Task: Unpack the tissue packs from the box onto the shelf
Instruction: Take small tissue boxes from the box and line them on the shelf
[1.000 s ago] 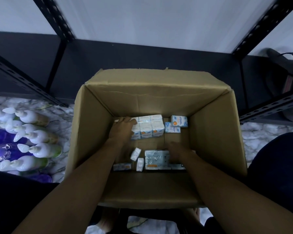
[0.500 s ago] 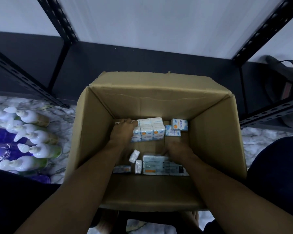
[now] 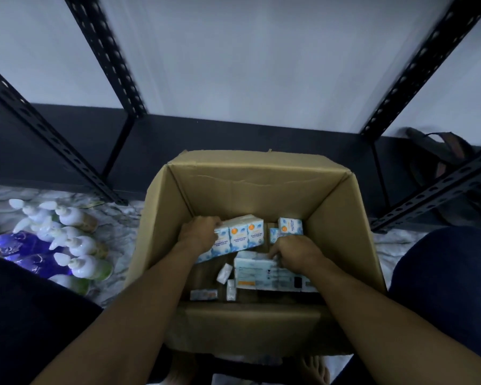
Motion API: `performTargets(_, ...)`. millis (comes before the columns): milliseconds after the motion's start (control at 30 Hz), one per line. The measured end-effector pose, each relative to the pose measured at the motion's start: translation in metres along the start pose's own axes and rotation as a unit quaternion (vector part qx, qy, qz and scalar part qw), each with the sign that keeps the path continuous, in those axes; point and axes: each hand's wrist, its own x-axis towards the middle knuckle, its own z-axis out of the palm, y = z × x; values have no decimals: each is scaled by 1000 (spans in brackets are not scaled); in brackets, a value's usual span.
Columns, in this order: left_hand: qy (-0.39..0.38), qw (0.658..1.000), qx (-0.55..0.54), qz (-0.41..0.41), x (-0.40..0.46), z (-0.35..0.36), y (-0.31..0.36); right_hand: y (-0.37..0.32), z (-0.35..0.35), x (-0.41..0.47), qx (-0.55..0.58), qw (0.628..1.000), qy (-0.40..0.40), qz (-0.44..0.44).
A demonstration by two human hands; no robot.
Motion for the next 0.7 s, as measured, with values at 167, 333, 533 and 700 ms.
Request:
performTargets(167, 29, 999, 17, 20, -14, -30, 9, -7, -20, -14, -15, 999, 27, -12)
performTargets(333, 57, 997, 21, 46, -33, -65, 11, -9, -49, -37, -84, 992, 88, -45)
performTargets(533, 73, 994, -27, 80, -58, -111, 13, -14, -107, -83, -36, 993, 97, -55)
performTargets(700, 111, 987, -58, 100, -82, -151, 16, -19, -147, -108, 8, 994, 95, -51)
